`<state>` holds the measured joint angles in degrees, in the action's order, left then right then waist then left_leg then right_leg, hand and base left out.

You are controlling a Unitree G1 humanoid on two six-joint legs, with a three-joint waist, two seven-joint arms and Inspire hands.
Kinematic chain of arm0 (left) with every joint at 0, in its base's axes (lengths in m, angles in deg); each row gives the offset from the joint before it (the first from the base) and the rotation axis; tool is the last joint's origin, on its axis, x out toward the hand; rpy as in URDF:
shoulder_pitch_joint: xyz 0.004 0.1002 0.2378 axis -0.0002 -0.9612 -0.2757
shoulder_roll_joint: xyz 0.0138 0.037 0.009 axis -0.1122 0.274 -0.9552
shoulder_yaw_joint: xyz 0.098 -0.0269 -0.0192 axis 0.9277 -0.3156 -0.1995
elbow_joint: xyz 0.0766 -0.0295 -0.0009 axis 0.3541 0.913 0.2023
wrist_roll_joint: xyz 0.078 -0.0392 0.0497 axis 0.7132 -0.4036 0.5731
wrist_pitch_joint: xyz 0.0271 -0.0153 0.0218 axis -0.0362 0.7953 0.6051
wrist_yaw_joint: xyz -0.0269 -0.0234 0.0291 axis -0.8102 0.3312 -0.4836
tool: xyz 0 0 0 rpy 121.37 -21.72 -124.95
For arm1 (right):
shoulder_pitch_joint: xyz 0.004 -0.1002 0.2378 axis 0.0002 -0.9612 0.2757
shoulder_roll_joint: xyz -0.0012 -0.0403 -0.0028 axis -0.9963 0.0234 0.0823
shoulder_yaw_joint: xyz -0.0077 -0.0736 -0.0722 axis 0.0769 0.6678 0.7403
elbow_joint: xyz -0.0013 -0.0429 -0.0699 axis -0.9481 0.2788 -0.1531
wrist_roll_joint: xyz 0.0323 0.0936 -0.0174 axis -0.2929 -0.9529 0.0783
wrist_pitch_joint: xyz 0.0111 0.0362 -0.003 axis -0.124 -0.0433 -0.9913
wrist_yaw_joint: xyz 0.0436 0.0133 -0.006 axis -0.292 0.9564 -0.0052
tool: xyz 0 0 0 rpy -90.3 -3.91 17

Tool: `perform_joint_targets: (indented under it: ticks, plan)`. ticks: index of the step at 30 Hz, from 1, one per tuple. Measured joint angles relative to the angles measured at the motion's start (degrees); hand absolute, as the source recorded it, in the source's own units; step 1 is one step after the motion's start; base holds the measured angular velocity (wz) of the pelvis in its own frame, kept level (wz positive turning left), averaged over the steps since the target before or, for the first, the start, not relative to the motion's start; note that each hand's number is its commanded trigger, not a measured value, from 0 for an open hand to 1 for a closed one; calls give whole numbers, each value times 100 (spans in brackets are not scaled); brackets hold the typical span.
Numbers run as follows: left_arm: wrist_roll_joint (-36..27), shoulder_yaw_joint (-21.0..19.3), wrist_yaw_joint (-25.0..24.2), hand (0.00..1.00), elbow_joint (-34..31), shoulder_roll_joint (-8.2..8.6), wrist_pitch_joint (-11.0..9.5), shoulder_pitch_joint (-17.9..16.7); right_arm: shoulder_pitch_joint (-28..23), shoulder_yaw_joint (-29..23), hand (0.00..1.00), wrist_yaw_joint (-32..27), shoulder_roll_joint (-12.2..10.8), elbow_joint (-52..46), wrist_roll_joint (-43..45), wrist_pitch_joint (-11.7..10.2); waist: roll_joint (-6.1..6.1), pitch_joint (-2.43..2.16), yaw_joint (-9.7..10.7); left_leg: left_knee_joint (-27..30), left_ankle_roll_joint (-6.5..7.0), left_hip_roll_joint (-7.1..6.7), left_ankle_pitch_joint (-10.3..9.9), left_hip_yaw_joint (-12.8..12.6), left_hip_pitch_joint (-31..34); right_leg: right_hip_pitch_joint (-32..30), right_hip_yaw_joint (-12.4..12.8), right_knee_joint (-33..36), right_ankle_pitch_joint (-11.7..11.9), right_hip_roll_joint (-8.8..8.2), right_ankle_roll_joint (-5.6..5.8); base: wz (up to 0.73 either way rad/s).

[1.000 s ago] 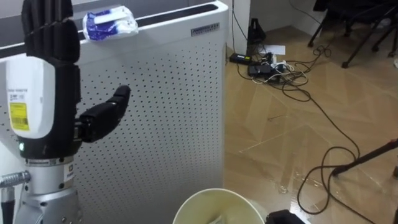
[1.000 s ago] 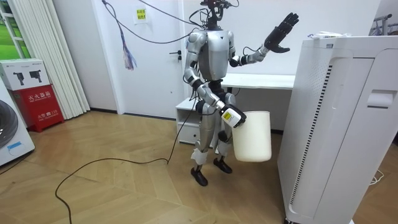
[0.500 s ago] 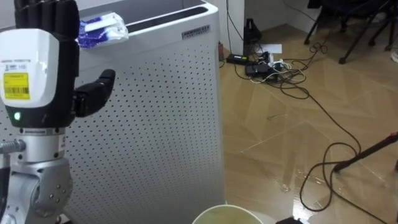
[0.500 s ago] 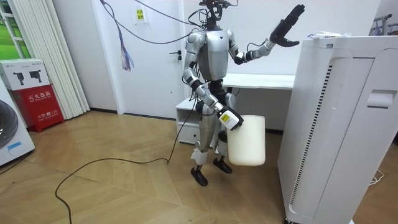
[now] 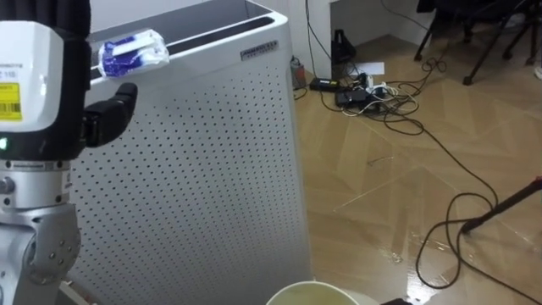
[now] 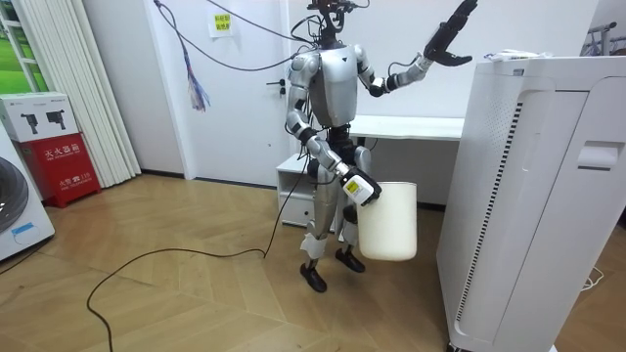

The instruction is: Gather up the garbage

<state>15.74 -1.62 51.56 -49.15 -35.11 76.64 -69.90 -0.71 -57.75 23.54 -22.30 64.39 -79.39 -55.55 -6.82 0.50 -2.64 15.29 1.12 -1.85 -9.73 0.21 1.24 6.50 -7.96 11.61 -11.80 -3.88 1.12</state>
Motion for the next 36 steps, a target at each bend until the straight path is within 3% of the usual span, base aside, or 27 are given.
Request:
perform_joint_targets:
  ticks: [3, 13, 20, 24, 30, 36]
  plan:
    - [2, 1, -134, 0, 33, -87, 17, 72, 1, 0, 100, -12, 35, -1, 9, 0, 6, 7, 16, -1, 0, -1, 0, -1, 2, -3, 3, -3, 0, -2, 0, 0]
    - [50, 83, -815, 0, 495, -104, 293, 188, 3, 2, 100, 93, 70, -1, 80, 119, 30, 29, 81, -1, 0, -6, 1, 5, 61, -62, -4, 1, -7, 0, 9, 0]
    - [53, 430, -1419, 0, 1361, -107, 595, 535, 8, 12, 100, 185, 105, 5, 23, 133, 29, 34, 119, 27, 1, -3, 0, 7, 120, -76, -36, -1, -6, -3, 9, 3]
    - [51, 484, -1619, 0, 1445, -107, 816, 696, 16, 9, 100, 173, 106, 5, 5, 245, 24, 35, 119, 22, 1, -2, 0, -1, 128, -89, -23, -1, -6, -4, 9, 0]
    - [37, 483, -1763, 0, 1491, -108, 954, 719, 18, -1, 100, 75, 109, -1, 8, 287, 9, 32, 127, -3, 1, -3, 0, -13, 123, -101, -9, -2, -7, -1, 9, -1]
    - [55, 476, -1951, 0, 1578, -139, 960, 813, 24, -42, 100, 75, 111, -56, 129, 368, -4, 23, 107, -5, 2, -2, 1, -15, 110, -102, -2, 2, -7, -1, 9, 0]
